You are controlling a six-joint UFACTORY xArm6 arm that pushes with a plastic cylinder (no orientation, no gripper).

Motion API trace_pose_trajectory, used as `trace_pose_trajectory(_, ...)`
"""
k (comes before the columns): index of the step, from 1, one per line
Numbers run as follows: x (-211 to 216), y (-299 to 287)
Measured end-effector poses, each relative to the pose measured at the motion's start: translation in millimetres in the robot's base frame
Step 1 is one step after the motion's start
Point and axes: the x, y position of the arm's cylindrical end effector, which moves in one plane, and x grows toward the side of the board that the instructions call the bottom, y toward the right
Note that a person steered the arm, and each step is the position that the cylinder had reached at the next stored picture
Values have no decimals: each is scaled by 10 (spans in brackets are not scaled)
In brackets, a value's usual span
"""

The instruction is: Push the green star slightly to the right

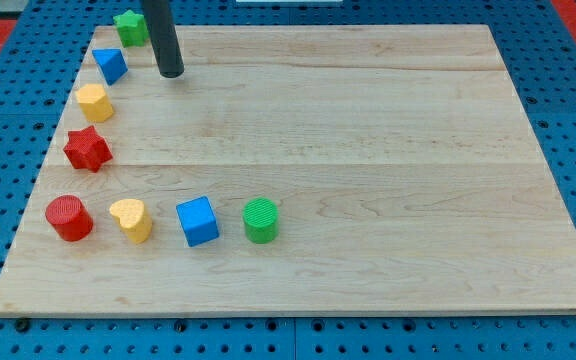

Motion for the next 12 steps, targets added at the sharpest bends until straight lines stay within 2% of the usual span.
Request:
trace_pose_trajectory(1,0,0)
trace_pose_trajectory(2,20,287)
trace_pose_trajectory(3,-260,538)
trace_pose_trajectory(4,-729,517)
trace_pose_trajectory(5,-953,306)
trace_pose_trajectory(6,-953,-239)
trace_pose_trajectory(7,-873,-676)
trace_pose_trajectory(9,-386,-923)
trace_pose_trajectory(10,-398,-1472)
trace_pose_trajectory(11,-478,-1488)
trace_pose_trajectory(12,-937,-1483)
